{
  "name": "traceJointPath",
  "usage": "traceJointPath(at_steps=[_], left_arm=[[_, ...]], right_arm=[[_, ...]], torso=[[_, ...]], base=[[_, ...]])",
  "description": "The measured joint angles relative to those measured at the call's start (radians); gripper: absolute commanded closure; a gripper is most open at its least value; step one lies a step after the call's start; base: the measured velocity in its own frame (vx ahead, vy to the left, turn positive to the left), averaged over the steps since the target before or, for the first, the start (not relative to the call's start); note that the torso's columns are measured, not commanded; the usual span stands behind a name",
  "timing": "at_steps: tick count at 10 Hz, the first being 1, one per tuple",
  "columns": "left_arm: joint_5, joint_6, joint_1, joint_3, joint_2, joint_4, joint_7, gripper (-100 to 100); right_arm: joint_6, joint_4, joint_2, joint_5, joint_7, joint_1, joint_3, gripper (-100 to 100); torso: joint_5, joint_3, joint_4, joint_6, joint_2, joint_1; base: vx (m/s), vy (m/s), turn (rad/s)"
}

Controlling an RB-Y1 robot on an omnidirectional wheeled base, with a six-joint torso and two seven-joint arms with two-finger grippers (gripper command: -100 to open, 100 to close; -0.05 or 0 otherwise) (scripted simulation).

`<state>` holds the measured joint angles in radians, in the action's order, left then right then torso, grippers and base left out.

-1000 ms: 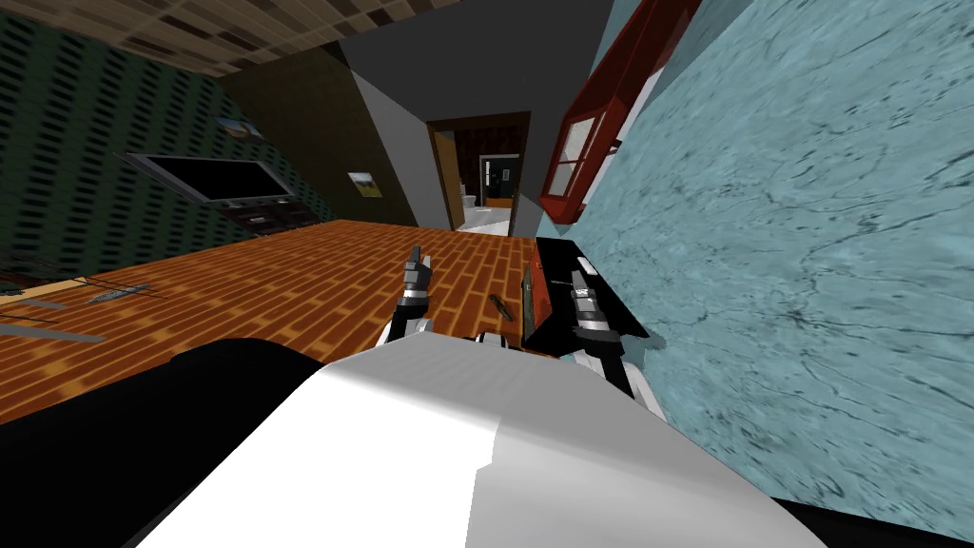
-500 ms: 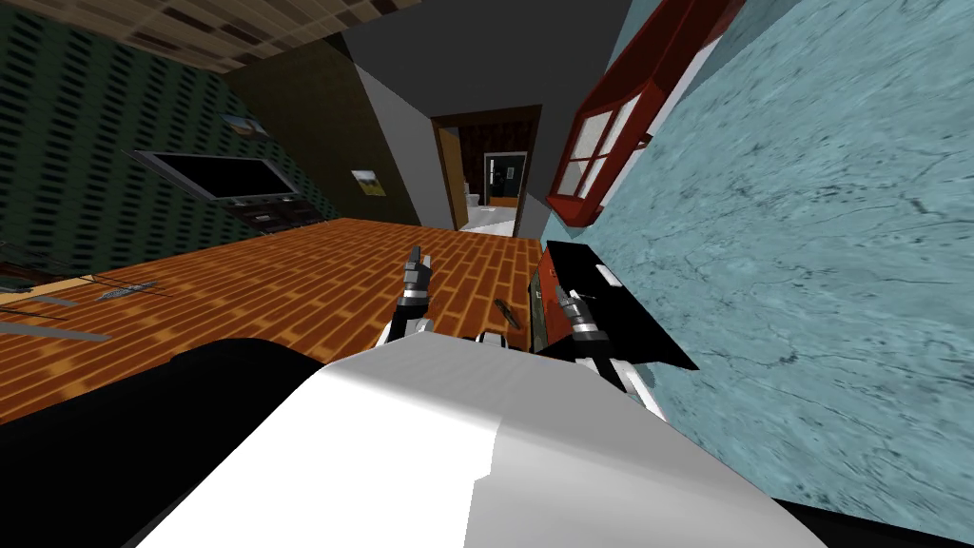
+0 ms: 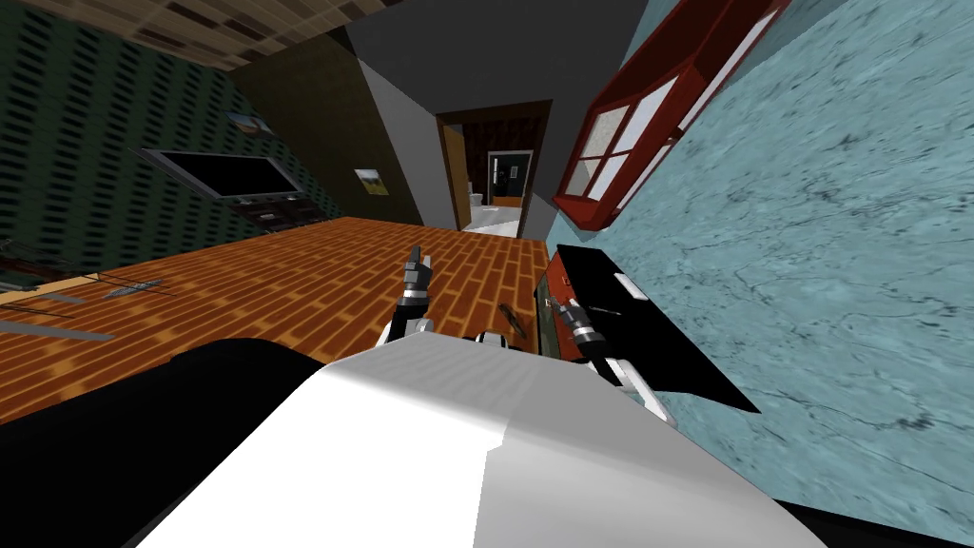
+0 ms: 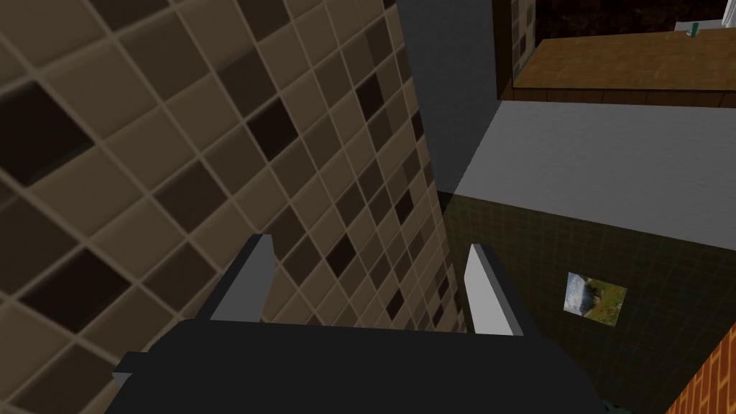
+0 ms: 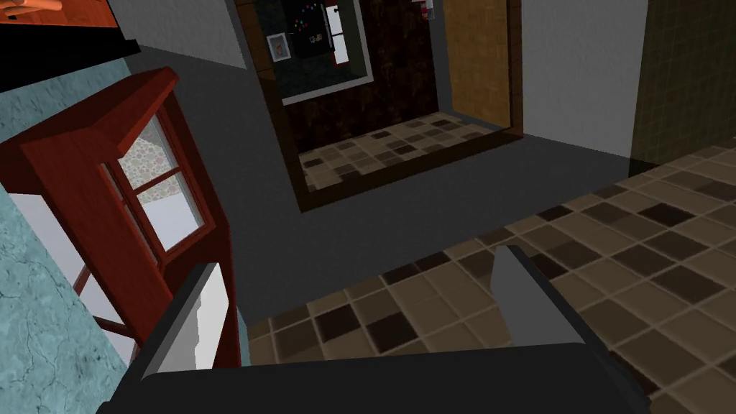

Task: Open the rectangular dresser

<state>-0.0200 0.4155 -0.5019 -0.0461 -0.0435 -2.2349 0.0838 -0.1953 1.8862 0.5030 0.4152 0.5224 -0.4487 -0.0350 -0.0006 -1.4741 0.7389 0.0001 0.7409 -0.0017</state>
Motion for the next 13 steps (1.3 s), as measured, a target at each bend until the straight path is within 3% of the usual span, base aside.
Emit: traceJointPath(at_steps=[5, 8, 13], left_arm=[[0.0, 0.0, 0.0, 0.0, 0.0, 0.0, 0.0, 0], [0.0, 0.0, 0.0, 0.0, 0.0, 0.0, 0.0, 0], [0.0, 0.0, 0.0, 0.0, 0.0, 0.0, 0.0, 0]], right_arm=[[0.061, -0.105, 0.09, 0.092, 0.081, 0.012, -0.025, -100], [0.085, -0.17, 0.123, 0.136, 0.123, 0.022, -0.036, -100], [0.122, -0.313, 0.205, 0.211, 0.188, 0.055, -0.053, -100]], torso=[[0.0, -0.002, -0.001, 0.0, -0.003, 0.001], [0.001, -0.002, -0.001, 0.0, -0.002, 0.002], [0.001, -0.002, -0.001, 0.0, -0.003, 0.002]], base=[[0.091, 0.072, 0.019], [0.084, 0.073, 0.026], [0.096, 0.071, 0.028]])
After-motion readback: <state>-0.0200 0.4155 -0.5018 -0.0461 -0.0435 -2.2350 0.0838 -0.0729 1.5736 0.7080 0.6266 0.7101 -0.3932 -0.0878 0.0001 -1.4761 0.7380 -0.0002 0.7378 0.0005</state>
